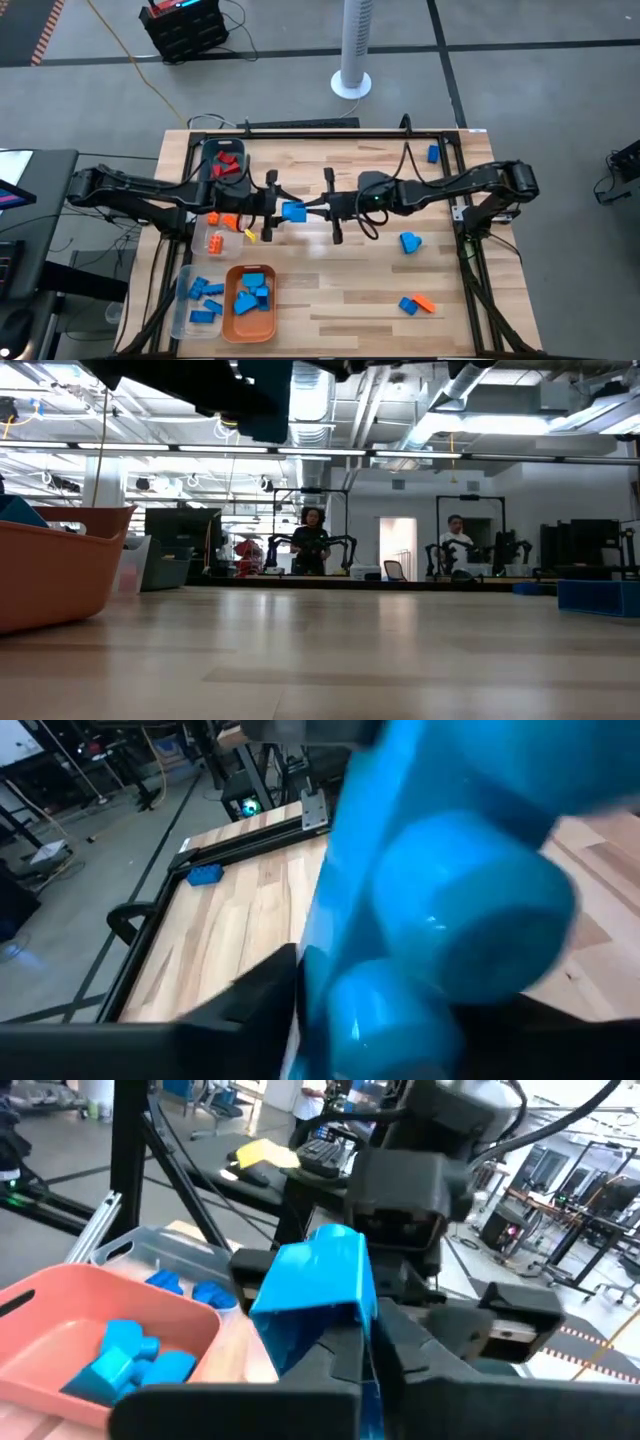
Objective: Sort blocks
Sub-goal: Put the light blue game piece into the orange bin
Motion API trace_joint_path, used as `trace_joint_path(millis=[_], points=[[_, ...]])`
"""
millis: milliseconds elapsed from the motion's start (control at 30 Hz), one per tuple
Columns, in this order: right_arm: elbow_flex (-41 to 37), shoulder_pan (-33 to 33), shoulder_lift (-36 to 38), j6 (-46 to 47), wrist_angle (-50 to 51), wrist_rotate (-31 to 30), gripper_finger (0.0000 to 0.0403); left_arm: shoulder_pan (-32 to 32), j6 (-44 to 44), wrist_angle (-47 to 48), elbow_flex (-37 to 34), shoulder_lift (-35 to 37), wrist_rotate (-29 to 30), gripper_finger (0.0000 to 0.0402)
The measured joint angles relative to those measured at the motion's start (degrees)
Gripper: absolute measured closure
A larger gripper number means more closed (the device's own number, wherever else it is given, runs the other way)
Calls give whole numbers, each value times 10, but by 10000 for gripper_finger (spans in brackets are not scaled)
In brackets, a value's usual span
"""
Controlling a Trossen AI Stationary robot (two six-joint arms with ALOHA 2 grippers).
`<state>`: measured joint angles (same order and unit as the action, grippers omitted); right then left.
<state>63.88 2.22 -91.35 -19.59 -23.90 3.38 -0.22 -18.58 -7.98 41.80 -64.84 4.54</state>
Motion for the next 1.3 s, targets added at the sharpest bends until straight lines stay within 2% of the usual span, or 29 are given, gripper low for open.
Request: trace_joint_path(millis=[100,200,367,567,733,967,1133,1300], points=[[0,-1,5,7,9,-1,353,-1,7,3,0,0,8,272],[0,-1,13,15,23,-3,313,0,18,4,0,2,12,272],[0,0,67,34,130,-2,249,-5,32,42,0,46,15,272],[0,2,120,88,290,-2,200,-20,99,175,0,130,-3,272],[-37,9,126,137,322,-29,196,-57,212,281,0,153,-65,272],[-90,2,104,167,249,-54,213,-146,355,305,6,133,-136,272],[-97,-5,104,171,249,-85,223,-213,457,332,26,92,-143,272],[-97,-17,108,191,269,-108,228,-274,517,383,39,30,-148,272]])
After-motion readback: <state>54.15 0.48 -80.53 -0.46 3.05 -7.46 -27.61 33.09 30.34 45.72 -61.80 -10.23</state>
